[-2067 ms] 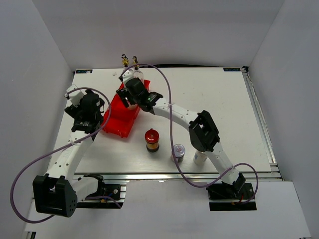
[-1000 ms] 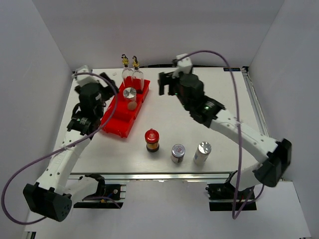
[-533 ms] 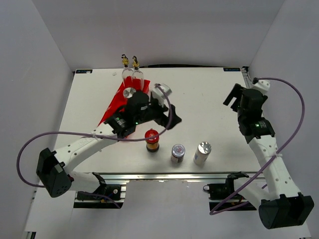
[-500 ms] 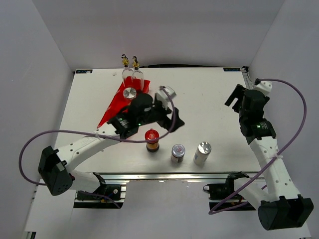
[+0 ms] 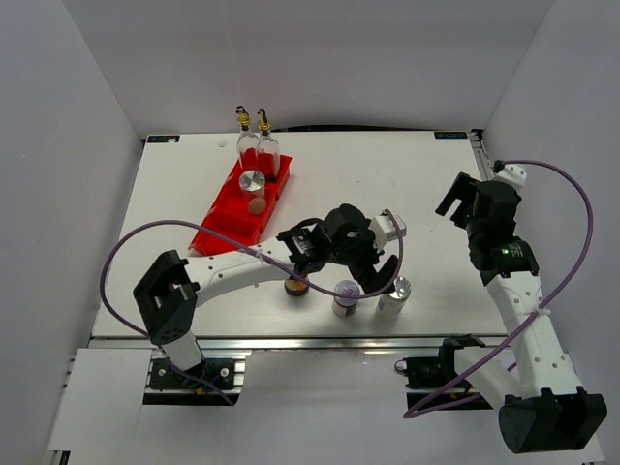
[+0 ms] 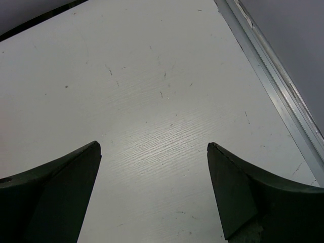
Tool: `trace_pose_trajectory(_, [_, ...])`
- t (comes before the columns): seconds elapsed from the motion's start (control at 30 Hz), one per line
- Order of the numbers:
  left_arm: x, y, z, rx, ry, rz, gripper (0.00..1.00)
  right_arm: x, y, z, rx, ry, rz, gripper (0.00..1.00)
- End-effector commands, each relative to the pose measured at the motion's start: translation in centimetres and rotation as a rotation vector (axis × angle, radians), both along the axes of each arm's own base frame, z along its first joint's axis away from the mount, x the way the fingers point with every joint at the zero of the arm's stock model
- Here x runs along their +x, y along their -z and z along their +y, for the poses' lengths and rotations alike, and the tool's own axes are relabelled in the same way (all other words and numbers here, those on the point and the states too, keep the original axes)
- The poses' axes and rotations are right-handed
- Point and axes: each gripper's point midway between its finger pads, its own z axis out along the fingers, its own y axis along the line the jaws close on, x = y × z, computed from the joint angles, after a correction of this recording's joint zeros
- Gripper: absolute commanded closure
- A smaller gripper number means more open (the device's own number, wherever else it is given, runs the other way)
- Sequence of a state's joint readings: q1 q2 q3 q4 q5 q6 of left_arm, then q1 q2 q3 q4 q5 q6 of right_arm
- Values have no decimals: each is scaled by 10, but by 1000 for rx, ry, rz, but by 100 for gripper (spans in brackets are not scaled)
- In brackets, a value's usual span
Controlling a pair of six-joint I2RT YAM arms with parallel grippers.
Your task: Organize the condiment bottles
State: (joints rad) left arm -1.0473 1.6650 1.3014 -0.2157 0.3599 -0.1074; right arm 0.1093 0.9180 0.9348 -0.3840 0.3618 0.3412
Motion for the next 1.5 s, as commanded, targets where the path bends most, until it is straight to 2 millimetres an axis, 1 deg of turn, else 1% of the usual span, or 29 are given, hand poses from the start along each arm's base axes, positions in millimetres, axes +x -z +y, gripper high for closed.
trace_pose_trajectory(0.0, [-7,-16,-12,-29,37,-28,2,-4,-8,1,14,-14,-36,10])
trace_pose_trajectory(0.2, [-20,-5,-26,16,71,-49,2,-7,-14,2,15,-23,-56,11])
trace_pose_trajectory(0.23, [-13,0,-26,44,30,-79,2,-7,-13,3,15,-26,-55,11])
trace_pose_trajectory(0.33, [-5,13,-30,123,-28,-129,2,-9,-17,6,20,-44,-72,10])
trace_pose_trajectory(0.37, [0,25,-30,169,-55,-144,2,-10,-19,7,23,-54,-80,10])
trace_pose_trajectory(0.4, [1,31,-29,204,-58,-146,2,-11,-20,8,25,-58,-85,11])
trace_pose_trajectory(0.43, [2,24,-35,195,-57,-158,2,-11,-22,8,25,-63,-90,11])
trace_pose_trajectory(0.5, [1,33,-38,223,-41,-162,2,-13,-25,8,23,-61,-101,11])
trace_pose_trajectory(0.57, [1,30,-42,228,-49,-182,2,-14,-27,7,19,-58,-108,11])
trace_pose_trajectory(0.67, [1,35,-44,252,-51,-180,12,-17,-32,6,18,-57,-122,10])
trace_pose_trajectory(0.7, [1,36,-44,255,-50,-179,23,-18,-34,5,15,-57,-130,11])
trace_pose_trajectory(0.73, [1,35,-44,253,-49,-178,30,-19,-36,5,16,-57,-138,10])
trace_pose_trajectory(0.8, [2,25,-46,234,-50,-184,45,-20,-38,4,15,-53,-146,10])
trace_pose_trajectory(0.83, [2,14,-47,213,-51,-190,59,-21,-39,4,13,-53,-152,11])
trace_pose_trajectory(0.9, [1,-11,-52,156,-45,-201,71,-21,-40,3,12,-47,-155,11])
trace_pose_trajectory(0.93, [1,-31,-51,112,-53,-219,79,-21,-40,3,11,-44,-155,11])
trace_pose_trajectory(1.0, [10,-56,-51,62,-101,-260,90,-21,-40,2,6,-44,-153,10])
trace_pose_trajectory(1.03, [17,-70,-46,49,-145,-287,100,-21,-40,2,4,-43,-152,11])
trace_pose_trajectory(1.07, [24,-90,-45,29,-161,-338,100,-22,-41,0,2,-36,-153,11])
trace_pose_trajectory(1.13, [45,-115,-35,18,-247,-387,100,-24,-44,-1,0,-29,-162,10])
trace_pose_trajectory(1.17, [54,-133,-27,-11,-294,-396,100,-25,-45,-2,-2,-26,-166,11])
trace_pose_trajectory(1.2, [77,-151,-13,-39,-369,-411,100,-25,-45,-2,-4,-25,-171,11])
trace_pose_trajectory(1.27, [102,-188,12,-151,-502,-389,100,-25,-46,-1,-10,-37,-176,11])
trace_pose_trajectory(1.3, [130,-183,34,-153,-569,-372,100,-25,-47,2,-5,-52,-180,11])
trace_pose_trajectory(1.33, [139,-191,44,-195,-593,-364,100,-24,-47,3,-6,-59,-180,10])
trace_pose_trajectory(1.37, [156,-206,75,-228,-690,-364,100,-23,-47,6,-1,-77,-179,11])
trace_pose_trajectory(1.4, [165,-200,93,-204,-753,-371,100,-23,-47,7,-1,-83,-178,11])
trace_pose_trajectory(1.43, [174,-202,116,-189,-833,-394,100,-22,-47,8,-1,-88,-176,11])
trace_pose_trajectory(1.47, [180,-219,150,-217,-908,-416,100,-22,-46,7,-4,-83,-174,11])
